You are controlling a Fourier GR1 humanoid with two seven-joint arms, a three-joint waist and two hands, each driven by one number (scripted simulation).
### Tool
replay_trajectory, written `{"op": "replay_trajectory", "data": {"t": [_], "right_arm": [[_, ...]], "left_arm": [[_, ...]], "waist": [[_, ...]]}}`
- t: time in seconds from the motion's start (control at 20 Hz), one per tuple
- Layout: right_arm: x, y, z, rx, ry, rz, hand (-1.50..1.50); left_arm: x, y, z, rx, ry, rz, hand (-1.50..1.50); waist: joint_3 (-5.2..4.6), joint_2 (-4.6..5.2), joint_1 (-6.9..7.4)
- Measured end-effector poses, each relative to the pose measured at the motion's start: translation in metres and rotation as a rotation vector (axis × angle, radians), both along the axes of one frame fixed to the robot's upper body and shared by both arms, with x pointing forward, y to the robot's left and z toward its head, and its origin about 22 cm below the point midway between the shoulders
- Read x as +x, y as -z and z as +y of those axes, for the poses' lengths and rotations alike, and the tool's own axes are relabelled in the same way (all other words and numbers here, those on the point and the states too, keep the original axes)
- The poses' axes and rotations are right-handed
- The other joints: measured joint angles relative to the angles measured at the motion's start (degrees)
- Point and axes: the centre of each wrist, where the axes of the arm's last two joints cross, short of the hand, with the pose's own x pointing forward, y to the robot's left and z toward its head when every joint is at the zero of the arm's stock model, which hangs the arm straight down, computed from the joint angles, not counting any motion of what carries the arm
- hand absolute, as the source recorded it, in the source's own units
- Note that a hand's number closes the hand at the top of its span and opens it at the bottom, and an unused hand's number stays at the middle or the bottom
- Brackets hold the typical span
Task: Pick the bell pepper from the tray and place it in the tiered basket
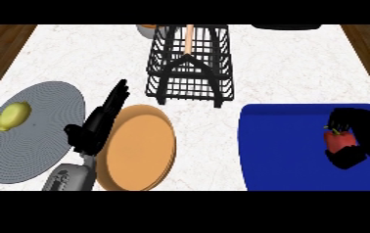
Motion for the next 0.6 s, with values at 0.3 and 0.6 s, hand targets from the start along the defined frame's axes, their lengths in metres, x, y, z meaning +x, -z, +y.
{"op": "replay_trajectory", "data": {"t": [0.3, 0.6], "right_arm": [[0.024, -0.023, -0.006, 0.142, -0.091, -0.135, 1.5], [0.036, -0.079, 0.011, 0.379, -0.201, -0.333, 1.5]], "left_arm": [[-0.005, 0.0, 0.001, 0.006, -0.013, 0.006, 0.0], [-0.006, 0.001, 0.009, 0.002, -0.022, 0.008, 0.0]], "waist": [[-0.06, -0.22, -0.81], [-0.09, -0.44, -1.45]]}}
